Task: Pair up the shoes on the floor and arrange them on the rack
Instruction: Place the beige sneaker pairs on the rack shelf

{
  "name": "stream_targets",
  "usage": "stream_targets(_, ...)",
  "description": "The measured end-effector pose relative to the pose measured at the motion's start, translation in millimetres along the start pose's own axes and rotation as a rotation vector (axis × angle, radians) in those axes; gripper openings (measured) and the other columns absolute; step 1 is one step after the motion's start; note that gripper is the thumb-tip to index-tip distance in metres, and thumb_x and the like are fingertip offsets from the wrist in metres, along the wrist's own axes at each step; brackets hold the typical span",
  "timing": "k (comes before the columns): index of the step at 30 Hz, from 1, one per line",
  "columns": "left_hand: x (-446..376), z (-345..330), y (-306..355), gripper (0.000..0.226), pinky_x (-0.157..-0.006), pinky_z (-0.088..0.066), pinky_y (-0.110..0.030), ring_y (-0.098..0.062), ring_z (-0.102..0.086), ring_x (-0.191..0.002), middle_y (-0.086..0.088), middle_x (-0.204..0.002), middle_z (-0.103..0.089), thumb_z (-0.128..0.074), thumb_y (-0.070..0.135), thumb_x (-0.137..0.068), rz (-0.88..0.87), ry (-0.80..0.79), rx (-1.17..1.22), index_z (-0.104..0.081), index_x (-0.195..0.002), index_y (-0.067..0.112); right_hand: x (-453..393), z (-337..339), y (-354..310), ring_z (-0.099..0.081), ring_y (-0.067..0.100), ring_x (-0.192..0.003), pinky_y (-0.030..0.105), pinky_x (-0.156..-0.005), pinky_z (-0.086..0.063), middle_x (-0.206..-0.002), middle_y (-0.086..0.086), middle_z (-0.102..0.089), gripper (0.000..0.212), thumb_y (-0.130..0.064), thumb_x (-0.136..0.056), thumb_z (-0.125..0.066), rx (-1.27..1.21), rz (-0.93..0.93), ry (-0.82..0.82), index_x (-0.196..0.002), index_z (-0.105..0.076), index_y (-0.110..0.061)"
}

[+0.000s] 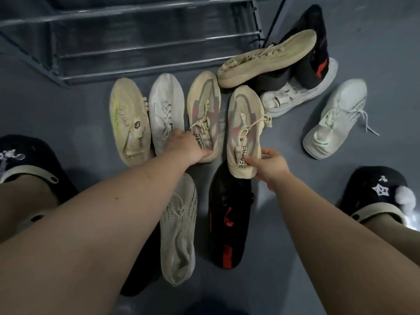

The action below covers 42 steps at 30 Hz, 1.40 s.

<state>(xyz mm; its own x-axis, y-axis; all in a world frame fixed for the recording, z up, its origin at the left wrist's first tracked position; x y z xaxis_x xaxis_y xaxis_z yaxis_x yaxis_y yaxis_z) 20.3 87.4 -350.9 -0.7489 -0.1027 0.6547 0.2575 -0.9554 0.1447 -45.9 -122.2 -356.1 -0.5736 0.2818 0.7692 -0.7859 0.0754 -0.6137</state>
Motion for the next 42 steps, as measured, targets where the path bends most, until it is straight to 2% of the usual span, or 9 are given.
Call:
stream_targets(5, -8, -5, 4, 0.099, -0.104, -0.034, -0.035, -0.03, -0.038, -0.126, -0.015, -0.135, -0.036, -0.068, 0.066, -0.066, 0.056, 0.062, -0.019, -0.037, -0.137, 0.005, -7, -4, 10, -0.065, 0.027, -0.087, 0.031, -0.058, -0.056, -0.119, 0.015, -0.061, 0.045, -0.002, -0.077, -0.075, -0.125, -0.088, -0.053, -0.113, -0.05, -0.01)
stream_targets(9, -6, -6, 6, 0.093, -0.105, -0.03, -0.035, -0.029, -0.035, -0.127, -0.014, -0.135, -0.037, -0.07, 0.062, -0.068, 0.004, 0.17, -0.019, -0.037, -0.133, 0.005, -11, -5, 12, -0.065, 0.021, -0.076, 0.026, -0.049, -0.057, -0.117, 0.015, -0.061, 0.051, 0.001, -0.078, -0.073, -0.192, -0.129, -0.075, -0.123, -0.05, -0.006)
stream_targets(13, 0, -11, 4, 0.086, -0.107, -0.025, -0.037, -0.029, -0.034, -0.127, -0.011, -0.134, -0.04, -0.067, 0.065, -0.067, -0.052, 0.276, 0.0, -0.042, -0.126, 0.008, -15, -5, 17, -0.066, 0.018, -0.075, 0.027, -0.053, -0.057, -0.111, 0.011, -0.064, 0.054, -0.002, -0.078, -0.073, -0.211, -0.165, -0.076, -0.127, -0.049, -0.004)
stream_targets(19, 12, -21, 16, 0.086, -0.107, -0.019, -0.039, -0.028, -0.034, -0.129, -0.008, -0.132, -0.052, -0.065, 0.068, -0.066, -0.081, 0.297, 0.112, -0.04, -0.124, 0.01, -15, -5, 19, -0.066, 0.018, -0.078, 0.029, -0.059, -0.056, -0.118, 0.014, -0.063, 0.057, -0.003, -0.08, -0.073, -0.232, -0.175, -0.071, -0.131, -0.047, -0.005)
stream_targets(25, 13, -11, 18, 0.092, -0.107, -0.023, -0.035, -0.027, -0.035, -0.129, -0.006, -0.134, -0.044, -0.076, 0.06, -0.061, -0.047, 0.252, 0.205, -0.035, -0.128, 0.011, -8, -6, 15, -0.066, 0.02, -0.078, 0.032, -0.065, -0.057, -0.103, 0.01, -0.065, 0.055, -0.003, -0.08, -0.073, -0.221, -0.166, -0.06, -0.129, -0.047, -0.005)
stream_targets(30, 22, -5, 30, 0.083, -0.088, -0.032, -0.021, -0.022, -0.042, -0.118, -0.01, -0.136, -0.03, -0.082, 0.024, -0.069, -0.157, 0.15, 0.446, -0.028, -0.13, 0.008, 0, -14, 14, -0.064, 0.028, -0.1, 0.043, -0.085, -0.054, -0.108, 0.009, -0.062, 0.051, -0.006, -0.079, -0.074, -0.207, -0.146, -0.027, -0.121, -0.046, -0.01)
stream_targets(35, 27, 6, 10, 0.087, -0.094, -0.033, -0.025, -0.022, -0.041, -0.122, -0.008, -0.138, -0.033, -0.084, 0.02, -0.066, -0.115, 0.071, 0.541, -0.029, -0.133, 0.012, 17, -19, 16, -0.066, 0.025, -0.091, 0.036, -0.069, -0.056, -0.111, 0.012, -0.065, 0.05, -0.009, -0.078, -0.076, -0.242, -0.177, -0.078, -0.121, -0.05, -0.007)
stream_targets(38, 34, 9, -8, 0.092, -0.103, -0.041, -0.04, -0.024, -0.046, -0.122, -0.005, -0.137, -0.042, -0.087, 0.02, -0.062, -0.05, -0.03, 0.68, -0.031, -0.135, 0.018, 32, -18, 12, -0.067, 0.022, -0.084, 0.032, -0.061, -0.057, -0.112, 0.013, -0.067, 0.053, -0.011, -0.077, -0.077, -0.218, -0.169, -0.129, -0.123, -0.052, -0.002)
stream_targets(42, 64, 15, -27, 0.085, -0.079, -0.054, -0.039, -0.023, -0.057, -0.105, -0.007, -0.127, -0.052, -0.077, 0.001, -0.071, 0.076, -0.187, 1.079, -0.03, -0.14, 0.016, 58, -15, 6, -0.065, 0.016, -0.077, 0.028, -0.058, -0.057, -0.097, 0.006, -0.066, 0.048, -0.012, -0.082, -0.072, -0.229, -0.159, -0.207, -0.125, -0.051, -0.003)
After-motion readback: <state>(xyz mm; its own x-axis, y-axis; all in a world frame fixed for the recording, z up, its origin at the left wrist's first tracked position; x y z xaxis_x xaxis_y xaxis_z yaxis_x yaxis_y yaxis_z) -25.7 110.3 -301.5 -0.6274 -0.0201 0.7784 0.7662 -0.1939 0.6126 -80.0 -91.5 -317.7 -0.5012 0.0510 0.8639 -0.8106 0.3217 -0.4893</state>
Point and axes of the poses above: each hand's wrist, its own x-axis away from the middle knuckle, its own z-axis out of the back of the hand, y = z × x, the point moved 4 cm from there along -x, towards the middle knuckle
